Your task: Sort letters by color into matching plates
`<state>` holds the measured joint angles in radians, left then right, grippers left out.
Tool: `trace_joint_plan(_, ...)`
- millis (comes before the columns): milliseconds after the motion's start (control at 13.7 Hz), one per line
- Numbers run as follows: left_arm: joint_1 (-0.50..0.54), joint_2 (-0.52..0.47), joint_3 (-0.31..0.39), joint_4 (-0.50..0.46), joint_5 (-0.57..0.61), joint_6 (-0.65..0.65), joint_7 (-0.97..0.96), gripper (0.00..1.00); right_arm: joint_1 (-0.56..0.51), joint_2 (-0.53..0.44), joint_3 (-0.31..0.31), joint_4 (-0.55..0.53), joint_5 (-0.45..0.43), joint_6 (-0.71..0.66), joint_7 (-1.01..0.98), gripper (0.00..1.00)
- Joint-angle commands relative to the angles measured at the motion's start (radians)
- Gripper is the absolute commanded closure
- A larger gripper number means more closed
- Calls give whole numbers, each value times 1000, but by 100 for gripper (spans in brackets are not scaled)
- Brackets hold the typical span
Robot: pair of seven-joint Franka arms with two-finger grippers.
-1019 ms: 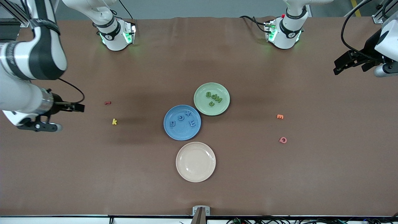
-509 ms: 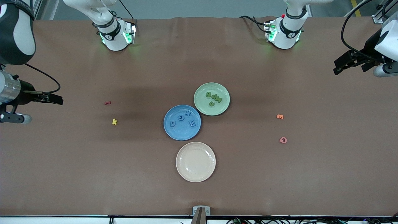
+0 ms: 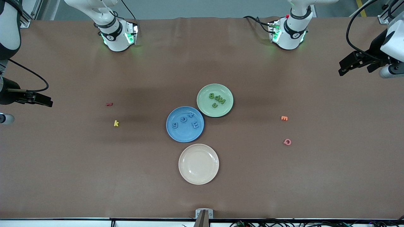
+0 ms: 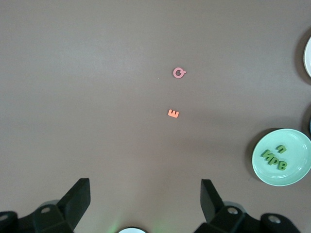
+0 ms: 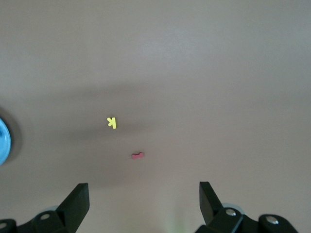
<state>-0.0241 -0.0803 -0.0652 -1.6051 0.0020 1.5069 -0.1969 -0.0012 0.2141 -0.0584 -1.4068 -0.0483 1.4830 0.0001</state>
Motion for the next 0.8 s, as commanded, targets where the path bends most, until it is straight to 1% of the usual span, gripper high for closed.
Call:
trace_joint_plan(0, 6, -10, -4, 1, -2, -4, 16, 0, -23, 7, 25, 14, 13, -26, -74, 0)
trace_joint_plan(146, 7, -6, -4, 7, -3, -4, 17, 0, -20, -5, 26, 12, 38, -53, -80, 0)
trace_joint_plan(291, 9, -4, -2, 7, -5, -4, 17, 0, -20, -15, 26, 12, 39, -88, -81, 0)
trace_joint_plan(582, 10, -4, 4, 17, -4, -4, 17, 0, -46, -5, 22, 17, 45, -72, -83, 0)
trace_joint_plan(728, 10, -3, 4, 24, -5, -2, 17, 0, -40, -4, 22, 18, 42, -69, -81, 0)
